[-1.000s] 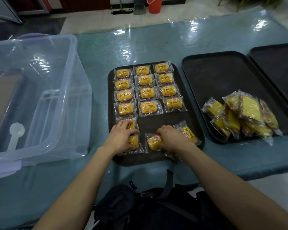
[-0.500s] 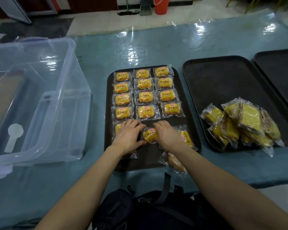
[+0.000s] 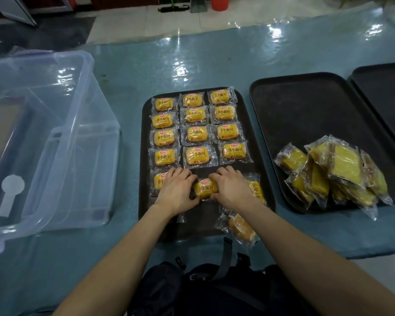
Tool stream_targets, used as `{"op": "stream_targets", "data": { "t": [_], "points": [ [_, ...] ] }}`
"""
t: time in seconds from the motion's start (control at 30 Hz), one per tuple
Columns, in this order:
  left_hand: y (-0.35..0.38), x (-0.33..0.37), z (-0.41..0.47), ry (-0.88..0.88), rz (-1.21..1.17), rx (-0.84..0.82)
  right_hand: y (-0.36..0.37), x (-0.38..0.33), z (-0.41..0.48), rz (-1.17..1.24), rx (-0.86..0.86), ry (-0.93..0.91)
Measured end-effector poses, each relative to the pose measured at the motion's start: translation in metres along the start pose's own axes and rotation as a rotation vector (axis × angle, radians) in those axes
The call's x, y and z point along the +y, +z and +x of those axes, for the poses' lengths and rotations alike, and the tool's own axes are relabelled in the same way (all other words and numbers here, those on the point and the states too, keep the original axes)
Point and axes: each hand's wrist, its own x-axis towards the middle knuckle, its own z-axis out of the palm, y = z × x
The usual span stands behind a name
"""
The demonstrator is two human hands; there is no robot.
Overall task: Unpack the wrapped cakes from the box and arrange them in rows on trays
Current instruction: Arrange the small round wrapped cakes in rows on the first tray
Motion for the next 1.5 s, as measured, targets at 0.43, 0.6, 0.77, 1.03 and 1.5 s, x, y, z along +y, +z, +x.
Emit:
{"op": "stream_targets", "data": {
  "t": [0.43,0.6,0.77,1.03,1.5],
  "points": [
    [-0.001,0.014,0.005,-0.002,0.097,0.015,-0.009,0.003,-0.003,-0.039,-0.019,-0.058],
    [-0.003,0.018,0.004,-0.072,0.101,0.007,-0.015,0.005,0.0,-0.033,-0.038,-0.08],
    [-0.005,0.012,0.001,-0.129,0.133,0.032,-0.015,0.015,-0.002,-0.039,-0.051,-0.099],
    [0.0,0.008,-0.016,-0.103,0.057,0.03,-0.005,0.02,-0.01,-0.026,0.018,-0.109],
    [-0.003,-0.003,0.004,-0.151,0.143,0.096,-0.006,0.015,0.013,-0.006,0.06,-0.079]
  ]
}}
